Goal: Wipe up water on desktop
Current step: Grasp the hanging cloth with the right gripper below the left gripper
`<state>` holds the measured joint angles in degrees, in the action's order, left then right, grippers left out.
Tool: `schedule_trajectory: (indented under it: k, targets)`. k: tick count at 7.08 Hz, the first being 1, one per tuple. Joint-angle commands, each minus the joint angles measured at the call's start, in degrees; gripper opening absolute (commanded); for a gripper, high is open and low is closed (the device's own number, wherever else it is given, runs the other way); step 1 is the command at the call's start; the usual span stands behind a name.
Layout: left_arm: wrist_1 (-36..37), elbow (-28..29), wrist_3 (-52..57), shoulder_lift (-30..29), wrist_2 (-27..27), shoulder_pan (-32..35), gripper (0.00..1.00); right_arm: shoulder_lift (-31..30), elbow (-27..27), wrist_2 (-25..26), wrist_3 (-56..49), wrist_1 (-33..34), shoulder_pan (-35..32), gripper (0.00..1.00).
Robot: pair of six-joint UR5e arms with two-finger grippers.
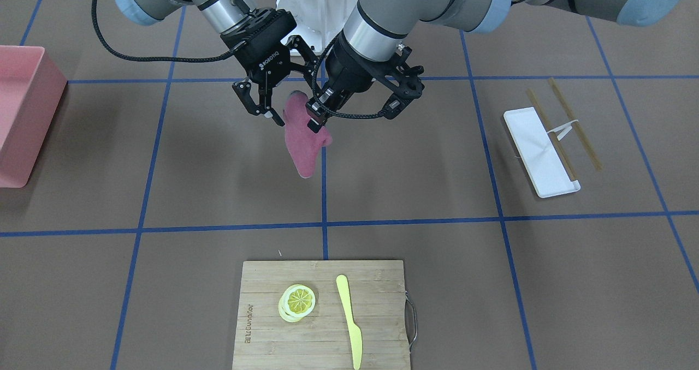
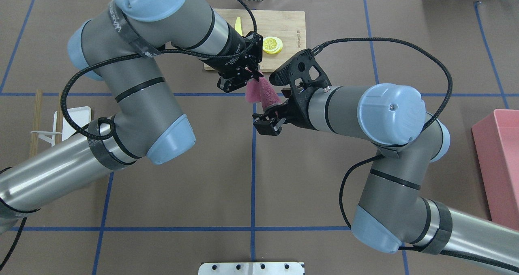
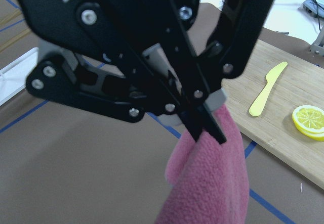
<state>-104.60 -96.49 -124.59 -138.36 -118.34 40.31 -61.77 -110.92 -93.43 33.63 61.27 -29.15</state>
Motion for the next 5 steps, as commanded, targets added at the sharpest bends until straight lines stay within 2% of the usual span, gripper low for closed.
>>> schedule_trajectory:
  k: [1,2,3,4,5]
  targets:
    - [-0.34,-0.19,-0.22,-0.07,0.03,-0.41,0.0,-0.01,0.09,0.27,0.03,-0.01,0.05,0.86]
    - [-0.34,-0.28,-0.04,-0.15,-0.05,-0.41,0.0,-0.01,0.0,0.27,1.43,-0.01,0.05,0.32]
    - [-0.52,-0.28,0.57,-0.15,-0.05,-0.41,0.0,-0.19,0.0,0.18,2.4,-0.01,-0.03,0.0]
    - [-1.83,-0.11,0.83,0.02,-0.05,-0.41,0.0,-0.45,-0.08,0.09,2.67,-0.01,-0.12,0.0]
    - [-2.8,0.07,1.88,0.2,-0.05,-0.41,0.04,-0.54,-0.17,-0.08,3.63,-0.01,-0.3,0.0]
